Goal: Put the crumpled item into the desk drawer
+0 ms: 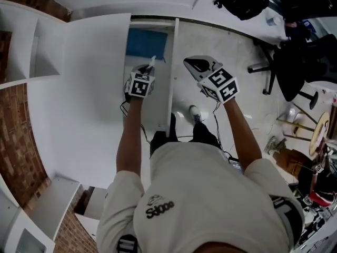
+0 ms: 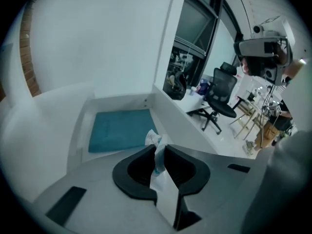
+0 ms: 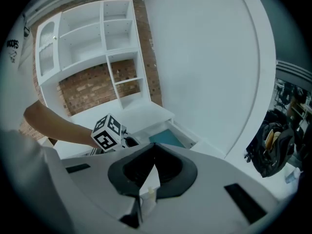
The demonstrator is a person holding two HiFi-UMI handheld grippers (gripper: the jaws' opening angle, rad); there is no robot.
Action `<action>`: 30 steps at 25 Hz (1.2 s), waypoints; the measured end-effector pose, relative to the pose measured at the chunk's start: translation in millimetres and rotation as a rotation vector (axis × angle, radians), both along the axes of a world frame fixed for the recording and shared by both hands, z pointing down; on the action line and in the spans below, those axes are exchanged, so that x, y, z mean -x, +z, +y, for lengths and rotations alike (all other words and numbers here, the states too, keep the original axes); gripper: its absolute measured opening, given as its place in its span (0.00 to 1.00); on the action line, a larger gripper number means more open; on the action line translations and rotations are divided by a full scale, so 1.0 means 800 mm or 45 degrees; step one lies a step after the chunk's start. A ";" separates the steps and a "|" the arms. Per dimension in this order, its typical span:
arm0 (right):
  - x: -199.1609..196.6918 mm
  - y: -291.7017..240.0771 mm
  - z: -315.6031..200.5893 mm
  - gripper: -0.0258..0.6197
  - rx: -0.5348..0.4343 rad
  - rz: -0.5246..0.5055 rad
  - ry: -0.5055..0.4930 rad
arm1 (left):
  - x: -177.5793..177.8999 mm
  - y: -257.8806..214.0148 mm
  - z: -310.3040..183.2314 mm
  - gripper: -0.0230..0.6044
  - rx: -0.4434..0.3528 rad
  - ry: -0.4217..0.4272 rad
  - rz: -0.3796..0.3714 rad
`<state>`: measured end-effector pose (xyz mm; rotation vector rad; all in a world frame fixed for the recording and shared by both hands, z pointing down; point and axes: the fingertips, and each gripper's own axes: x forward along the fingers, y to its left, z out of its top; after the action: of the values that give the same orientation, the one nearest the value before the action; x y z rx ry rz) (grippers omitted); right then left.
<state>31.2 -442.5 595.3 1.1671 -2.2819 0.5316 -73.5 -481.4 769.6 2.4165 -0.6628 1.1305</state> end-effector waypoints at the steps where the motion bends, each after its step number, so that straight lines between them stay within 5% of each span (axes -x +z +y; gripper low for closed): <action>1: -0.002 0.005 0.003 0.04 0.012 0.007 0.002 | -0.002 0.010 0.001 0.13 0.002 0.023 -0.025; 5: -0.018 0.020 0.015 0.04 0.053 0.009 0.062 | -0.012 0.043 0.004 0.13 0.010 0.086 -0.095; 15: -0.039 0.035 0.028 0.04 0.021 -0.024 0.165 | -0.039 0.077 0.017 0.14 0.063 0.134 -0.070; 26: -0.067 0.049 0.057 0.04 0.086 -0.044 0.242 | -0.046 0.108 0.041 0.18 0.128 0.086 -0.051; 30: -0.074 0.052 0.071 0.04 0.097 -0.049 0.253 | -0.052 0.109 0.048 0.27 0.155 0.067 -0.014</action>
<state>90.5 -385.6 637.1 1.3646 -2.1696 0.7150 -32.1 -442.7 856.6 2.3383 -0.5209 1.1709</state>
